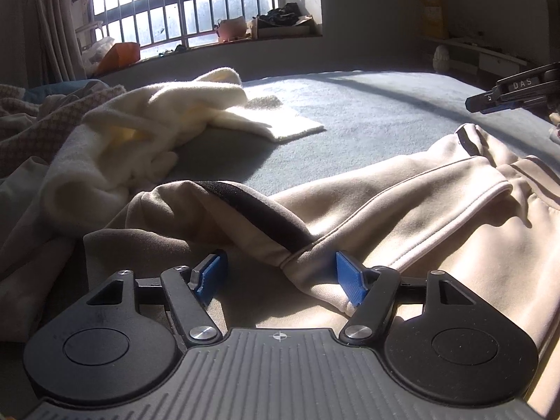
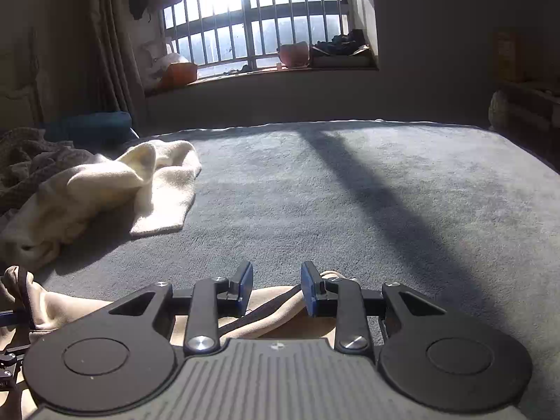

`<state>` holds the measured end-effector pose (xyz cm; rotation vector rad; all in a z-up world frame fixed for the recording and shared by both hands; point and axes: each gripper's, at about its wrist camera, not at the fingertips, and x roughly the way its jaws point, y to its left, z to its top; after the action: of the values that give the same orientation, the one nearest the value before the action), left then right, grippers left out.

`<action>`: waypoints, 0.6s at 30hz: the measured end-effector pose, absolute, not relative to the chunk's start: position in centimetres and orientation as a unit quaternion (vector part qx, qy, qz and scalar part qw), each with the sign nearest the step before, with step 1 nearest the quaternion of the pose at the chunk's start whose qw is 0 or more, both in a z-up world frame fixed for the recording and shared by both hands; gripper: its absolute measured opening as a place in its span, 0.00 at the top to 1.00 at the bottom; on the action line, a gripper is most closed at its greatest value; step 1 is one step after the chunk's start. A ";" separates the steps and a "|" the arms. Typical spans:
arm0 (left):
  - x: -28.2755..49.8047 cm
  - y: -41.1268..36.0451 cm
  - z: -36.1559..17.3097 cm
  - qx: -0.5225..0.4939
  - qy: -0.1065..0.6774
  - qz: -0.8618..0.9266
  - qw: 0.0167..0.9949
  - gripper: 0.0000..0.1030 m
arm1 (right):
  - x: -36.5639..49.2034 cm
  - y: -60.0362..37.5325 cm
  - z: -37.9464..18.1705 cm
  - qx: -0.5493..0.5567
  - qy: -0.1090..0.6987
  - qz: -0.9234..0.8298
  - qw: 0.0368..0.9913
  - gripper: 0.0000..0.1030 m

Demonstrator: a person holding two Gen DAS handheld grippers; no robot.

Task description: Fold clothes

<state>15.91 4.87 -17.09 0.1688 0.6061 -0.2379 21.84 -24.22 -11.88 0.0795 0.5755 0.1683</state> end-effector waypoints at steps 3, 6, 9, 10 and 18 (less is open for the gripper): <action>16.0 4.9 -17.1 0.081 0.298 -0.116 0.944 0.32 | 20.7 -20.6 -11.1 0.011 0.281 0.155 0.947 0.69; 16.0 5.0 -17.0 0.080 0.299 -0.114 0.944 0.32 | 20.2 -16.8 -13.4 -0.060 0.314 0.200 0.926 0.70; 15.9 5.4 -16.3 0.070 0.297 -0.110 0.946 0.32 | 19.3 -15.9 -17.1 -0.076 0.324 0.201 0.921 0.70; 15.7 5.7 -15.8 0.064 0.291 -0.111 0.948 0.32 | 19.0 -15.9 -17.1 -0.077 0.321 0.201 0.922 0.70; 20.3 8.7 -15.6 0.049 0.347 -0.106 0.931 0.32 | 18.5 -16.4 -16.9 -0.068 0.321 0.202 0.923 0.70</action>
<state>20.31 8.75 -15.60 0.1001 0.7103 -0.2167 18.54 -16.41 -16.90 -0.1394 0.6592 0.4156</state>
